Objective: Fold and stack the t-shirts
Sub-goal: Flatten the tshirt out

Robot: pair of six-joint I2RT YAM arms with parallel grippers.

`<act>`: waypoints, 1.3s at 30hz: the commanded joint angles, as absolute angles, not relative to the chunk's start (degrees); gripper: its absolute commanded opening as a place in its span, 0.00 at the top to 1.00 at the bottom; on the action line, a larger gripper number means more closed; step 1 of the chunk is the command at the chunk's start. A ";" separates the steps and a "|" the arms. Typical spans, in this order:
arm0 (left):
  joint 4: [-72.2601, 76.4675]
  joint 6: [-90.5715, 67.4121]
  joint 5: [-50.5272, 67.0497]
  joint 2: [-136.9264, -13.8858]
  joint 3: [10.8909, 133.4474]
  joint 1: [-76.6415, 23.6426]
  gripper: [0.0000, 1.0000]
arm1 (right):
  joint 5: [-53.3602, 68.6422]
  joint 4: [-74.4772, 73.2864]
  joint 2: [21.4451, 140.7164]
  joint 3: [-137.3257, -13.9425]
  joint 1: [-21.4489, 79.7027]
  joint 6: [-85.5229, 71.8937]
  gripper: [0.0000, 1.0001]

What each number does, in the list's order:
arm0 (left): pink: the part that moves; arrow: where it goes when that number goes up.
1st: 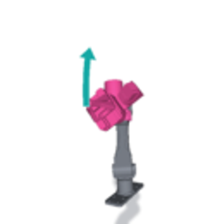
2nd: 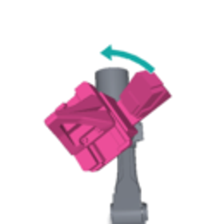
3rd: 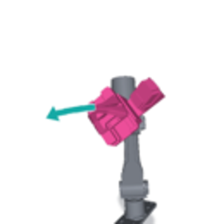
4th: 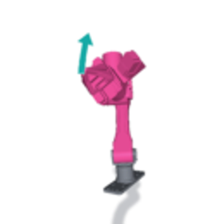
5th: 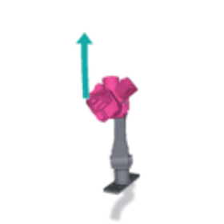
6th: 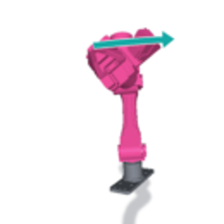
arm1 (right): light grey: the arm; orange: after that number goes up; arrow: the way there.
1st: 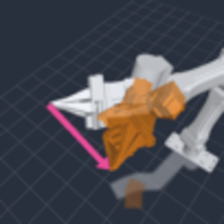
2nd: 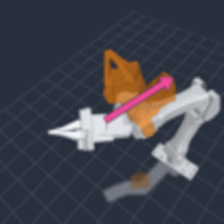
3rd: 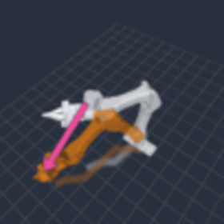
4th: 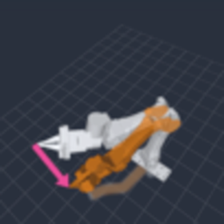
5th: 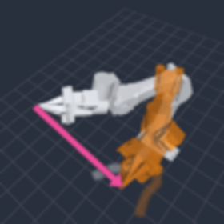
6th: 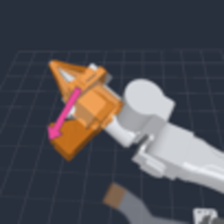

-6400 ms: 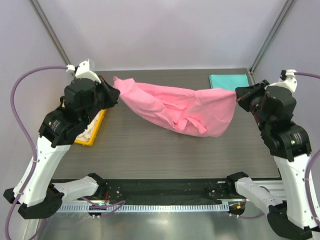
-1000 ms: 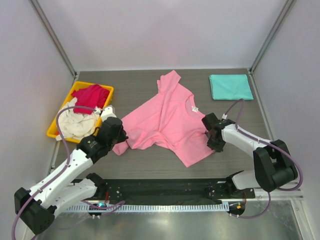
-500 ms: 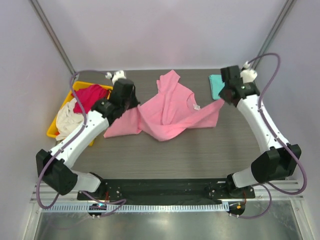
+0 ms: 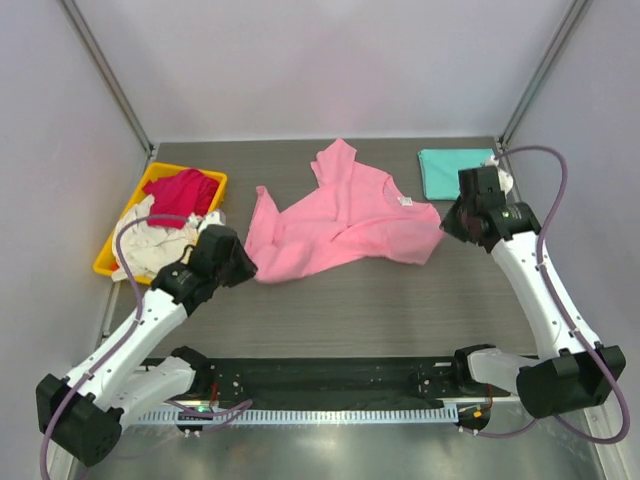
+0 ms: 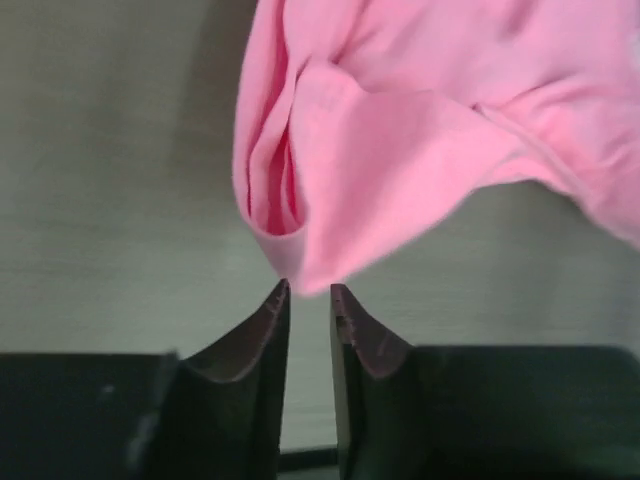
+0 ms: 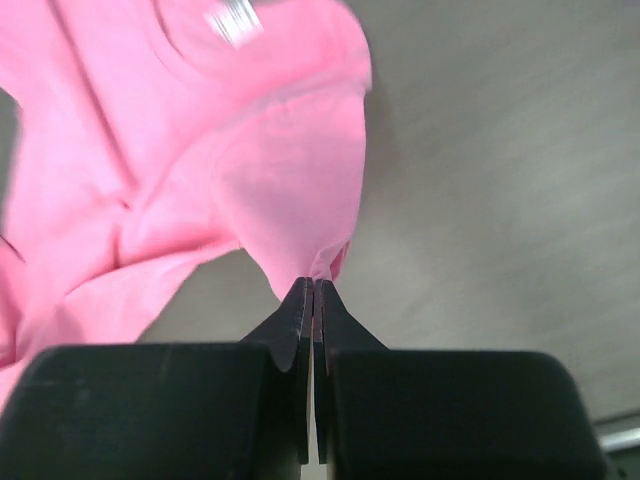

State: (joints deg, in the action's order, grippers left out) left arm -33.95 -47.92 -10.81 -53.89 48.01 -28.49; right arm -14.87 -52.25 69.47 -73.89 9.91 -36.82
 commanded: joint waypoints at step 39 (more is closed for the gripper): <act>-55.67 -81.73 -25.13 -96.75 75.39 -26.54 0.63 | 6.33 -37.54 55.28 -48.61 10.19 -37.62 0.99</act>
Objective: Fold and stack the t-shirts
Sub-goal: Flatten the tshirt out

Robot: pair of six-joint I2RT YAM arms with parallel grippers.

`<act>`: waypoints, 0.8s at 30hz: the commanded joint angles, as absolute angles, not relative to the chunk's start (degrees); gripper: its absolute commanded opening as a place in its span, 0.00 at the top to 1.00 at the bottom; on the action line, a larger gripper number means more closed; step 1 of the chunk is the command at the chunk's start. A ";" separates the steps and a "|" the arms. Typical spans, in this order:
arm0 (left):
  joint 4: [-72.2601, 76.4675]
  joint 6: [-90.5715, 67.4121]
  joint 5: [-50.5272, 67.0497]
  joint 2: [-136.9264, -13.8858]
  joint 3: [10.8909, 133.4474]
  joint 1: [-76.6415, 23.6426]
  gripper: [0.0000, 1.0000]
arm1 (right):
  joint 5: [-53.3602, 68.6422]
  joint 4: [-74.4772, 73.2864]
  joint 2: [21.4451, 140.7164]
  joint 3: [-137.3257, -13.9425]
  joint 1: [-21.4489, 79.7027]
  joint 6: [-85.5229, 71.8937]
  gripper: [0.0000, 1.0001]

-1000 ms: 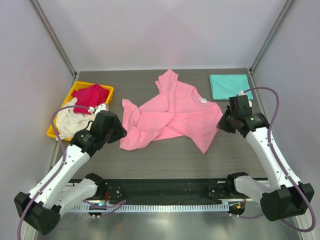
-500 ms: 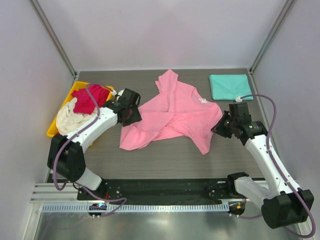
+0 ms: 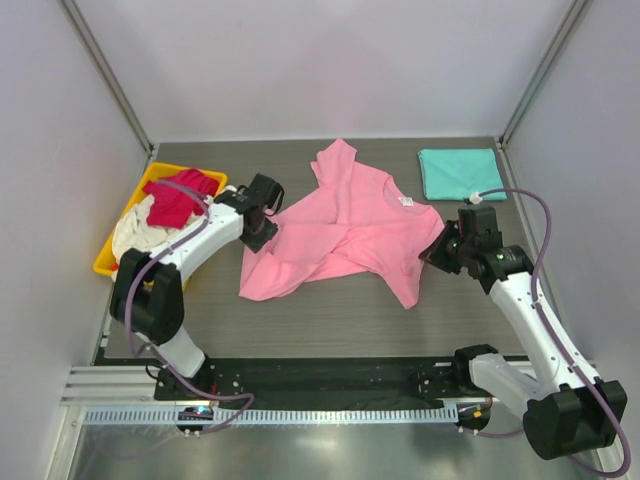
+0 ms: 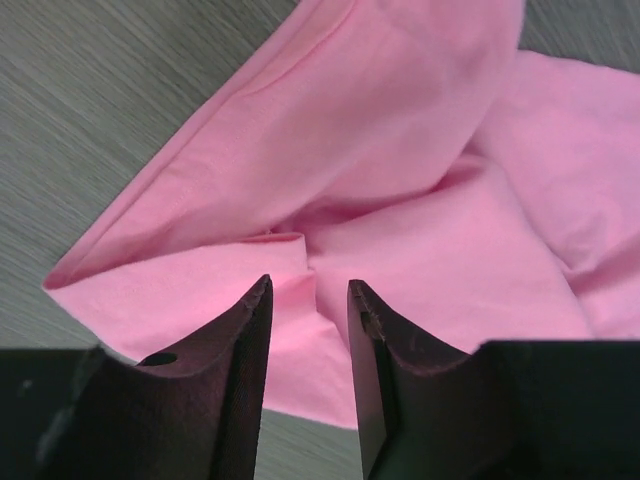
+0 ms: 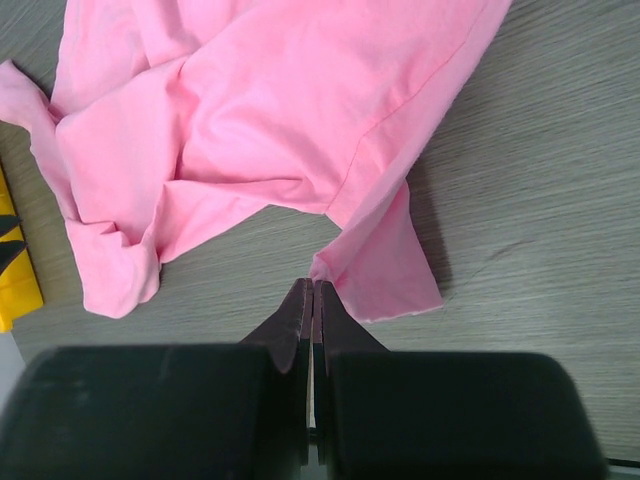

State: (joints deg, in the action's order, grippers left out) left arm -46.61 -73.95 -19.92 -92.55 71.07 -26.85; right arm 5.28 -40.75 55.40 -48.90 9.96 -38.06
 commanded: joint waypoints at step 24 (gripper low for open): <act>-53.25 -80.25 -21.97 -108.90 77.16 -25.84 1.00 | 4.75 -37.18 55.55 -48.95 10.19 -36.91 0.99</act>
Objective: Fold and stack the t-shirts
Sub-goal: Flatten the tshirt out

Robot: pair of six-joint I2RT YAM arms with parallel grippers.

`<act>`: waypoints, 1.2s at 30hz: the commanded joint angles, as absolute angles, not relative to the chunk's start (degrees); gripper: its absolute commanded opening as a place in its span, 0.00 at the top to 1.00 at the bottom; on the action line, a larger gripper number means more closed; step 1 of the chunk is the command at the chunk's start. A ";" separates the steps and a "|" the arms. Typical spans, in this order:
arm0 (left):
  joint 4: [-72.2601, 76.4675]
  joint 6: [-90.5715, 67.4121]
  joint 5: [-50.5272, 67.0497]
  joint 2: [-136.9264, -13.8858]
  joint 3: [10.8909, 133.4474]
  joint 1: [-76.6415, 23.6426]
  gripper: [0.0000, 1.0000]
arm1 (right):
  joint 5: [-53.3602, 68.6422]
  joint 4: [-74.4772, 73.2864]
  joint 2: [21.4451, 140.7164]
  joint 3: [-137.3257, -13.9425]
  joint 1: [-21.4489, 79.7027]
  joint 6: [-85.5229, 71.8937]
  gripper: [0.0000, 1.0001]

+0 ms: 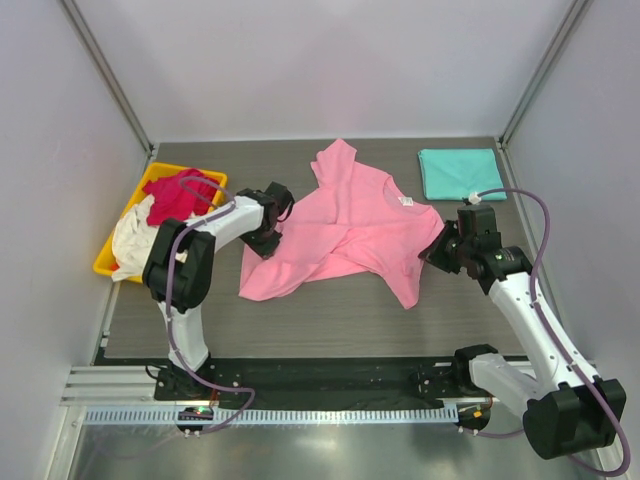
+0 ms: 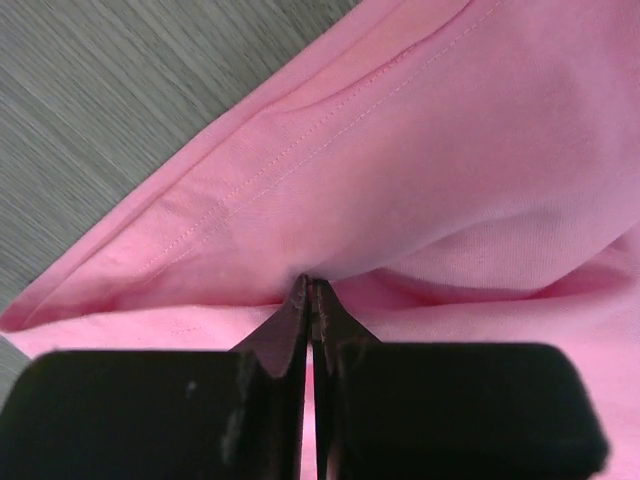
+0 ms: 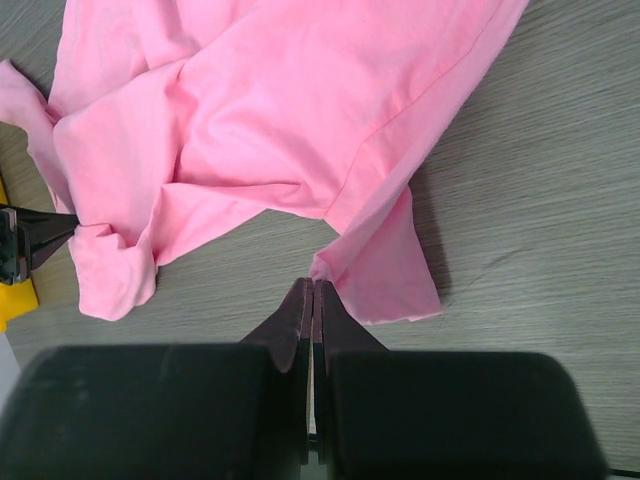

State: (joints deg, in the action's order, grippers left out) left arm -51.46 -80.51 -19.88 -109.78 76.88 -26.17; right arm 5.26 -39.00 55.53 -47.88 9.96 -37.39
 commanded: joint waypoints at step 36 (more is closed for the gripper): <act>-68.64 -66.88 -43.78 -50.21 80.33 -34.37 0.99 | -13.71 -61.43 54.25 -85.49 10.02 -34.54 0.99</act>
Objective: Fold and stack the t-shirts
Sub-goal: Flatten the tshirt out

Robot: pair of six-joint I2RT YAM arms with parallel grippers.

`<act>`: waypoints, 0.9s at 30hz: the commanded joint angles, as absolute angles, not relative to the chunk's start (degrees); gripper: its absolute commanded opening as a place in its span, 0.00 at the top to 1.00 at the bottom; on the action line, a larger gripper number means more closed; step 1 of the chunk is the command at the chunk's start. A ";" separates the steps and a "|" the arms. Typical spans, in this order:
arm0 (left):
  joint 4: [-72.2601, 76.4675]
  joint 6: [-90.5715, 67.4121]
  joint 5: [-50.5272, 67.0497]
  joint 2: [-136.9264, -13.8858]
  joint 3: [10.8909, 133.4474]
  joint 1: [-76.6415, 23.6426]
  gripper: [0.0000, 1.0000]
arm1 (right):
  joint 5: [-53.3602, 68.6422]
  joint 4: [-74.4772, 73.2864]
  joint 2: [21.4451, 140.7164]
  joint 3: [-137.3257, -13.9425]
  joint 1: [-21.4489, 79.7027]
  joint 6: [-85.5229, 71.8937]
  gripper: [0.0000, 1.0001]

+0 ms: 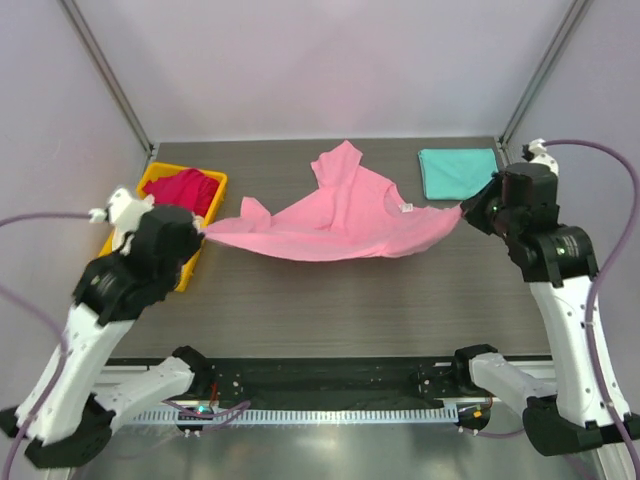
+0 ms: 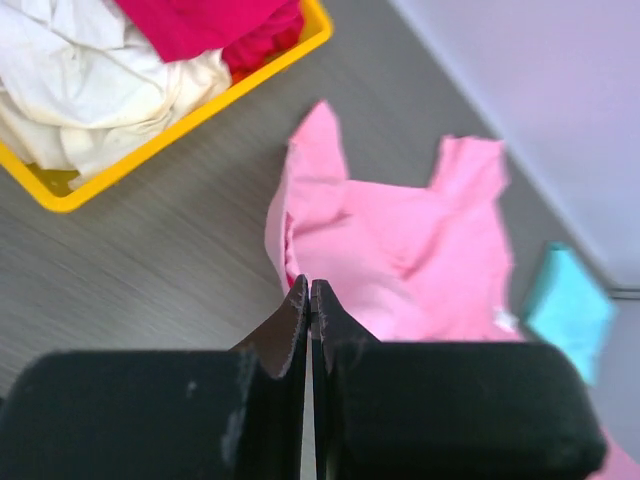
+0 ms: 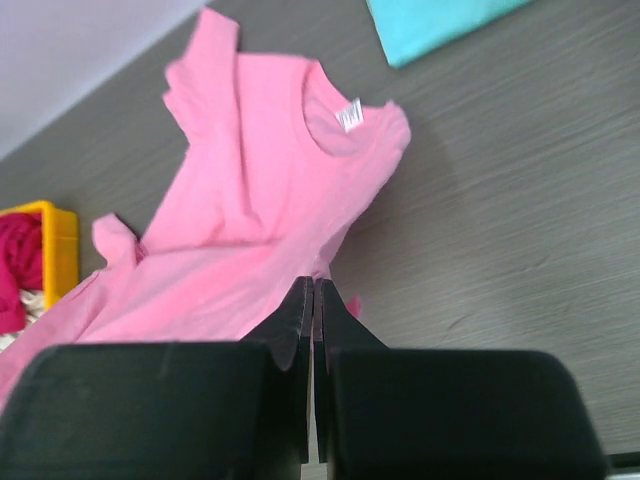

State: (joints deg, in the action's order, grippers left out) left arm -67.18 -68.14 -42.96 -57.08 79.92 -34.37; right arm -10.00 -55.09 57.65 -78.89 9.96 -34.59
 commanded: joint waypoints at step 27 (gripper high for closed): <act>-49.05 -53.89 -42.47 -56.46 79.00 -33.58 1.00 | -9.48 -45.20 63.09 -86.32 10.11 -37.79 0.99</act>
